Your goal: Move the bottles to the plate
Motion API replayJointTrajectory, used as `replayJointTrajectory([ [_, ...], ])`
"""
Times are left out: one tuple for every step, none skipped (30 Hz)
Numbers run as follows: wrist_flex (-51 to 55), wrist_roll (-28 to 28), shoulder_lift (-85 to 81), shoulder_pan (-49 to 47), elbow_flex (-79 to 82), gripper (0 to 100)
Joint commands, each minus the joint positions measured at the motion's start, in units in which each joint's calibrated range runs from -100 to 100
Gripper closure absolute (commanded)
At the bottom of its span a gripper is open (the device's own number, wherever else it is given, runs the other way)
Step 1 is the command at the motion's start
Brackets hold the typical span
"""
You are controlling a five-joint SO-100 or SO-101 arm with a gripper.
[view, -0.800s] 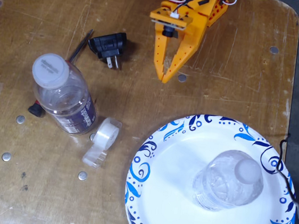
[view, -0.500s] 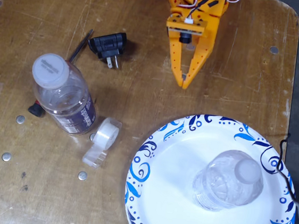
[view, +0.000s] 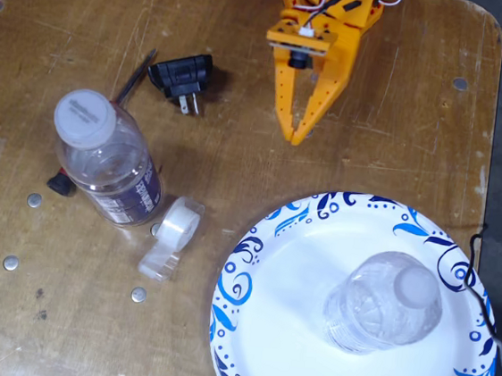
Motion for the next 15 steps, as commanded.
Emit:
replayJointTrajectory([
  [-1.90,0.16,-0.75,3.81,-0.63,99],
  [-3.81,0.16,-0.75,4.67,-0.81,99],
  [-6.16,0.16,-0.75,5.53,-0.90,99],
  [-8.86,0.06,-0.75,6.50,-0.90,99],
  [-11.82,0.11,-0.75,7.69,-0.63,99],
  [-14.78,0.11,-0.75,8.98,-0.36,99],
  [-17.22,-0.05,-0.75,10.06,-0.27,99],
  [-19.22,-0.15,-0.75,11.03,-0.27,99],
  [-20.87,-0.15,-0.75,11.89,-0.27,99],
  [-22.18,-0.15,-0.66,12.86,-0.27,99],
  [-23.14,-0.05,-0.66,13.73,-0.54,99],
  [-24.09,0.11,-0.66,14.16,-0.81,99],
  [-24.79,0.21,-0.66,14.48,-1.08,99],
  [-25.40,0.26,-0.66,14.59,-1.08,99],
  [-25.66,0.32,-0.66,14.70,-1.08,99],
])
